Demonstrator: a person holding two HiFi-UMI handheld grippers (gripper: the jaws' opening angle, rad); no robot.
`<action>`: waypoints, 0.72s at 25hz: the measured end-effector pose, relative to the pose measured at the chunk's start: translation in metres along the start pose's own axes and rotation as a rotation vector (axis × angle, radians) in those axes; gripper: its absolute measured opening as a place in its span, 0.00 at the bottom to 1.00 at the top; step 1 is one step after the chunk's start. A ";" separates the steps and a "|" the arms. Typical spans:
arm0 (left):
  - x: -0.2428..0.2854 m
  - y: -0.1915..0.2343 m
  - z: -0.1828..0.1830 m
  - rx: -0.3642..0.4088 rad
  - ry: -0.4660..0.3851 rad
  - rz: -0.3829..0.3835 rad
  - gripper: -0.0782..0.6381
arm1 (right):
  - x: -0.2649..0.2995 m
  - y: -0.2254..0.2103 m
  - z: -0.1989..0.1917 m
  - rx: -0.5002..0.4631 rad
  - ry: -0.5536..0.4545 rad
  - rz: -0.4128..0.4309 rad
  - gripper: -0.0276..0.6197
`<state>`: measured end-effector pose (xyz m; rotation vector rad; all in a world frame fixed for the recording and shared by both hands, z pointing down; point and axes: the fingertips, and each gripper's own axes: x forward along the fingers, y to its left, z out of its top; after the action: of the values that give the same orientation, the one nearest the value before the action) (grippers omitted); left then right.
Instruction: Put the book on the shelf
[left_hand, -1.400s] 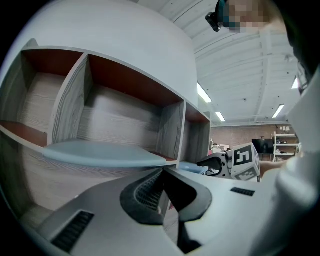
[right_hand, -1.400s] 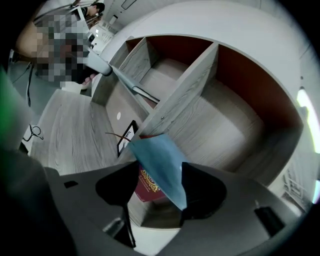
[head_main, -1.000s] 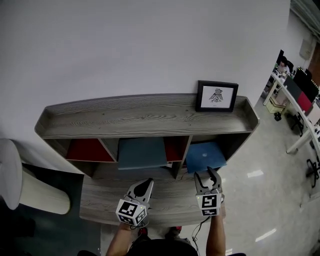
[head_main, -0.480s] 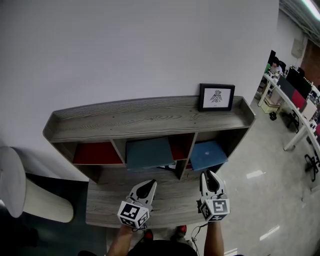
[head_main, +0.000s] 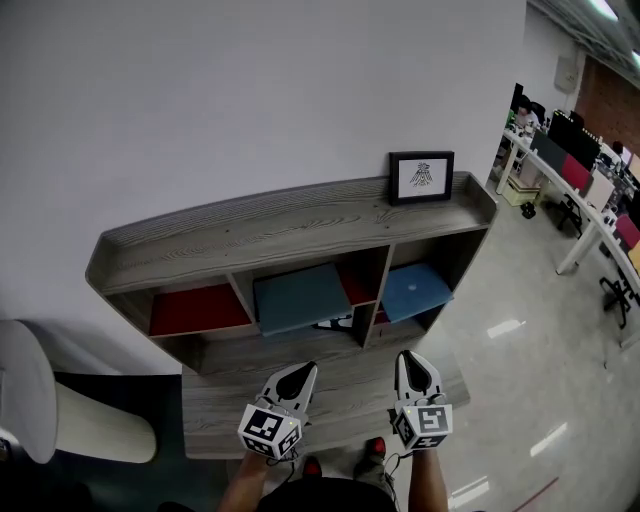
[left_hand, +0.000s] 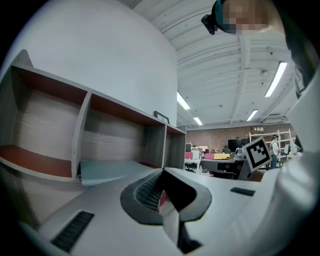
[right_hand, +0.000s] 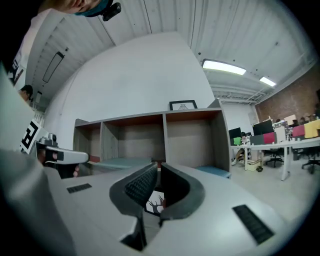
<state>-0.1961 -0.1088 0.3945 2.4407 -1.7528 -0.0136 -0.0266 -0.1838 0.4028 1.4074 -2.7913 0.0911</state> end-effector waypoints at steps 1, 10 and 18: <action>-0.004 0.000 -0.001 0.001 0.001 -0.010 0.12 | -0.004 0.005 -0.002 0.006 0.006 -0.007 0.11; -0.037 0.000 -0.006 0.001 0.008 -0.071 0.12 | -0.036 0.045 -0.021 -0.043 0.031 -0.047 0.10; -0.047 0.004 -0.007 -0.004 0.005 -0.095 0.12 | -0.047 0.060 -0.021 -0.025 0.030 -0.067 0.10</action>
<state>-0.2146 -0.0649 0.3986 2.5168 -1.6313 -0.0216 -0.0475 -0.1094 0.4191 1.4790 -2.7092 0.0747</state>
